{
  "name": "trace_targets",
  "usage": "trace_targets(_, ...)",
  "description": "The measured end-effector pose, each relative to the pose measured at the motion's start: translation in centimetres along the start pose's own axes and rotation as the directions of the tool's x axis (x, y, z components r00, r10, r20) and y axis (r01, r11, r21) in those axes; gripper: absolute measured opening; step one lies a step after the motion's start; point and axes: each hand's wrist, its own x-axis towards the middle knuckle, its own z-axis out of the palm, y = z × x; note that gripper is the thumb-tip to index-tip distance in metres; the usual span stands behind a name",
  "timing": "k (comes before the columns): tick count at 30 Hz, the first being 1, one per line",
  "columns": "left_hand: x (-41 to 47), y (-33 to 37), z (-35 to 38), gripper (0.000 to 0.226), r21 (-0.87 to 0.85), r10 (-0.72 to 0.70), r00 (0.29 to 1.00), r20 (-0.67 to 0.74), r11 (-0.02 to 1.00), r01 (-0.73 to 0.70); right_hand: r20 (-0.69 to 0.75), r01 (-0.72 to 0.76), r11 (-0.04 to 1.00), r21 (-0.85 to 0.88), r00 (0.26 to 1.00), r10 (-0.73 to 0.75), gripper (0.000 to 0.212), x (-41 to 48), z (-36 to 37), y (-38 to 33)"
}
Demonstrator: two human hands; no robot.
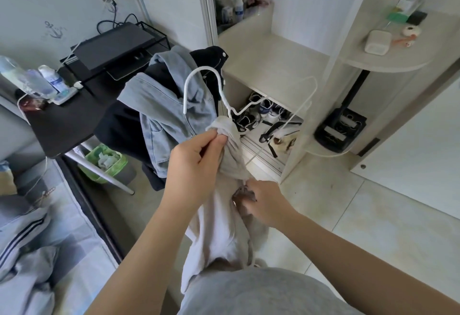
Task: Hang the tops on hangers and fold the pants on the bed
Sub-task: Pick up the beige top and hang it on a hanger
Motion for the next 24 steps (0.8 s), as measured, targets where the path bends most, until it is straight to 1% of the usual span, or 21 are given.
trace_targets(1, 0.0, -0.4, -0.3, 0.04, 0.0, -0.007, 1.0, -0.007, 1.0, 0.007, 0.025, -0.045, 0.997, 0.061, 0.999, 0.044, 0.018, 0.2, -0.1, 0.2)
trace_targets(3, 0.1, -1.4, -1.2, 0.038, 0.0, -0.04, 0.999, -0.026, 0.999, 0.04, 0.051, -0.1, 0.976, 0.191, 0.994, 0.092, 0.028, 0.0, -0.7, 1.0)
trace_targets(5, 0.4, -2.6, -2.0, 0.038, -0.022, -0.09, 0.995, -0.048, 0.996, 0.09, 0.038, -0.093, 0.974, 0.206, 0.995, 0.087, 0.03, -0.6, -1.2, 2.1)
trace_targets(6, 0.6, -3.3, -2.4, 0.039, -0.034, -0.116, 0.992, -0.056, 0.993, 0.115, 0.045, -0.09, 0.98, 0.176, 0.996, 0.084, 0.027, -0.7, -1.5, 2.7)
trace_targets(8, 0.9, -4.4, -2.9, 0.039, -0.042, -0.158, 0.985, -0.075, 0.987, 0.155, 0.138, -0.083, 0.994, 0.071, 0.988, 0.073, 0.018, -0.7, -2.2, 3.6)
trace_targets(9, 1.0, -4.9, -3.1, 0.041, -0.039, -0.166, 0.983, -0.073, 0.986, 0.163, 0.202, -0.074, 0.997, -0.001, 0.977, 0.072, 0.02, -0.5, -2.4, 4.2)
trace_targets(11, 1.0, -5.8, -3.5, 0.044, -0.036, -0.171, 0.985, -0.026, 0.985, 0.17, 0.313, -0.058, 0.979, -0.198, 0.942, 0.119, 0.031, -0.1, -2.7, 5.2)
trace_targets(13, 1.0, -6.4, -4.1, 0.04, -0.035, -0.174, 0.982, 0.071, 0.984, 0.177, 0.331, -0.018, 0.913, -0.407, 0.929, 0.166, 0.025, 0.5, -3.3, 6.3)
trace_targets(15, 1.0, -6.9, -4.7, 0.037, -0.03, -0.182, 0.969, 0.169, 0.981, 0.19, 0.329, 0.005, 0.814, -0.581, 0.916, 0.229, 0.047, 0.8, -4.0, 7.2)
trace_targets(16, 0.9, -7.1, -5.0, 0.036, -0.03, -0.192, 0.958, 0.212, 0.979, 0.203, 0.312, 0.013, 0.773, -0.634, 0.919, 0.24, 0.053, 0.9, -4.5, 7.5)
trace_targets(17, 0.8, -7.3, -5.2, 0.035, -0.032, -0.204, 0.947, 0.247, 0.975, 0.218, 0.279, 0.002, 0.759, -0.651, 0.931, 0.237, 0.05, 1.0, -5.0, 7.8)
trace_targets(20, 0.5, -7.6, -5.7, 0.029, -0.045, -0.222, 0.921, 0.32, 0.968, 0.249, 0.127, -0.099, 0.808, -0.58, 0.97, 0.209, 0.027, 1.6, -6.9, 7.7)
trace_targets(21, 0.3, -7.7, -5.9, 0.027, -0.05, -0.227, 0.915, 0.335, 0.965, 0.258, 0.083, -0.125, 0.824, -0.553, 0.976, 0.203, 0.025, 1.8, -7.5, 7.7)
trace_targets(23, 0.1, -7.8, -6.0, 0.026, -0.048, -0.242, 0.901, 0.36, 0.96, 0.277, -0.005, -0.165, 0.85, -0.5, 0.982, 0.188, 0.032, 2.2, -8.7, 7.3)
trace_targets(24, 0.1, -7.8, -6.0, 0.025, -0.038, -0.25, 0.895, 0.371, 0.958, 0.283, -0.052, -0.171, 0.854, -0.492, 0.984, 0.168, 0.031, 2.4, -9.2, 7.1)
